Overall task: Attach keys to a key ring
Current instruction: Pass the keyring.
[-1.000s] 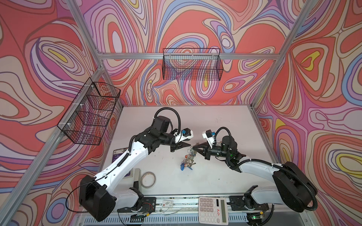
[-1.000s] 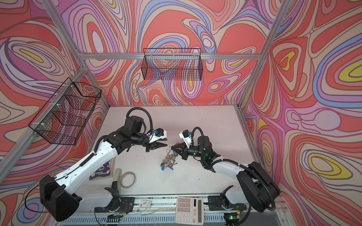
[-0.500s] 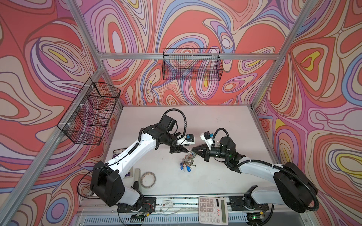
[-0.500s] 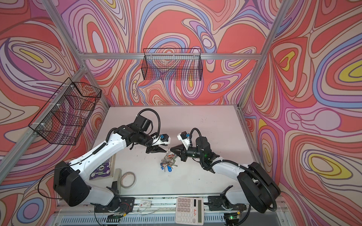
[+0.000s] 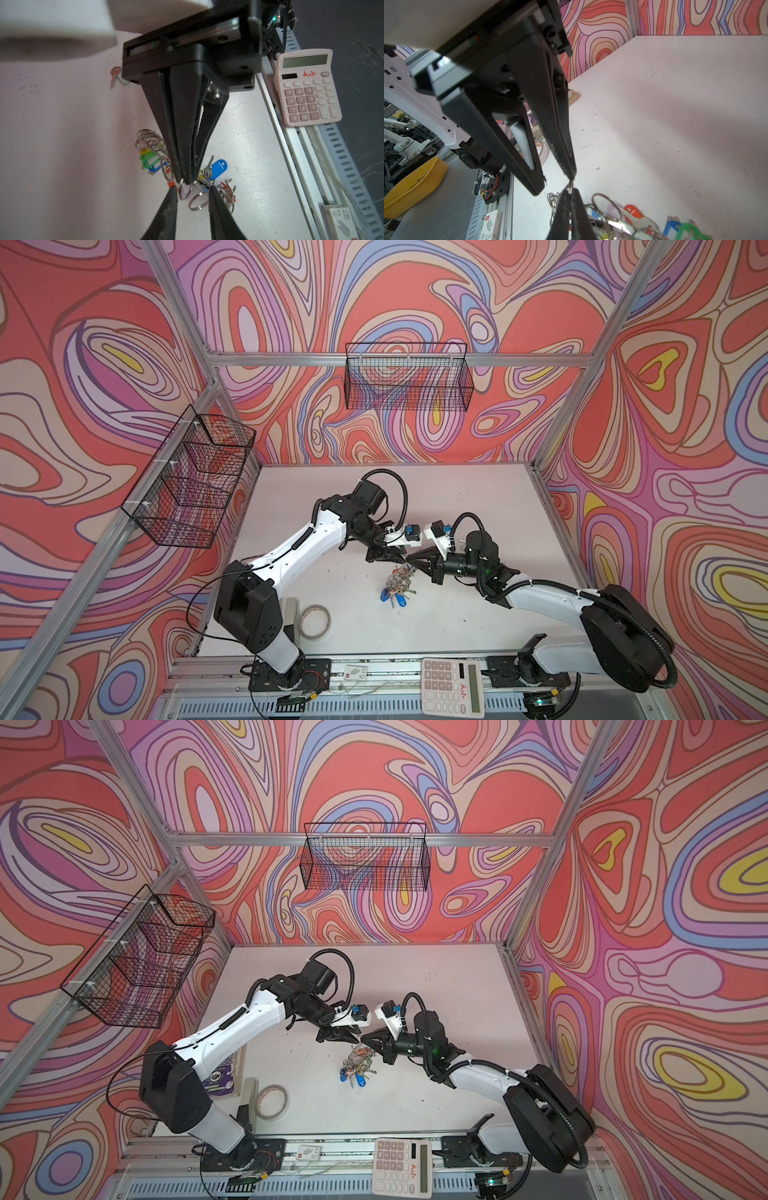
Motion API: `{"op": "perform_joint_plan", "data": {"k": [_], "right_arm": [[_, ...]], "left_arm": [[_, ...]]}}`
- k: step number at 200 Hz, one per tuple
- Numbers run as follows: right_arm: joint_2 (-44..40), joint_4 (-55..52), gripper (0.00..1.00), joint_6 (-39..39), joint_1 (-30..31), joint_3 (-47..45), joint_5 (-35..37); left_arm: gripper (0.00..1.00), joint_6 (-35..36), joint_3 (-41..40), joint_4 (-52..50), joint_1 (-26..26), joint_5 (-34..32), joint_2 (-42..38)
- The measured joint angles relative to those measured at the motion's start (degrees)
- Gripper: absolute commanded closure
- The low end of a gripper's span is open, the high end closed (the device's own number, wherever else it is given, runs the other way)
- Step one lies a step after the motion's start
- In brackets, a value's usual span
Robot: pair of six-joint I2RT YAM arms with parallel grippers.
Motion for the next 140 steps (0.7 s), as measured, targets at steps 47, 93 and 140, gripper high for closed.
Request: {"op": "perform_joint_plan", "data": {"k": [47, 93, 140], "right_arm": [[-0.39, -0.48, 1.00, -0.28, 0.13, 0.00, 0.02], [-0.74, -0.87, 1.00, -0.42, 0.37, 0.00, 0.09], [-0.74, -0.90, 1.00, -0.44, 0.39, 0.00, 0.07]], "left_arm": [[0.71, 0.33, 0.94, -1.05, -0.11, -0.57, 1.22], [0.73, 0.55, 0.96, -1.03, -0.11, -1.05, 1.92], [0.88, 0.55, 0.96, -1.14, -0.11, -1.05, 1.95]]}}
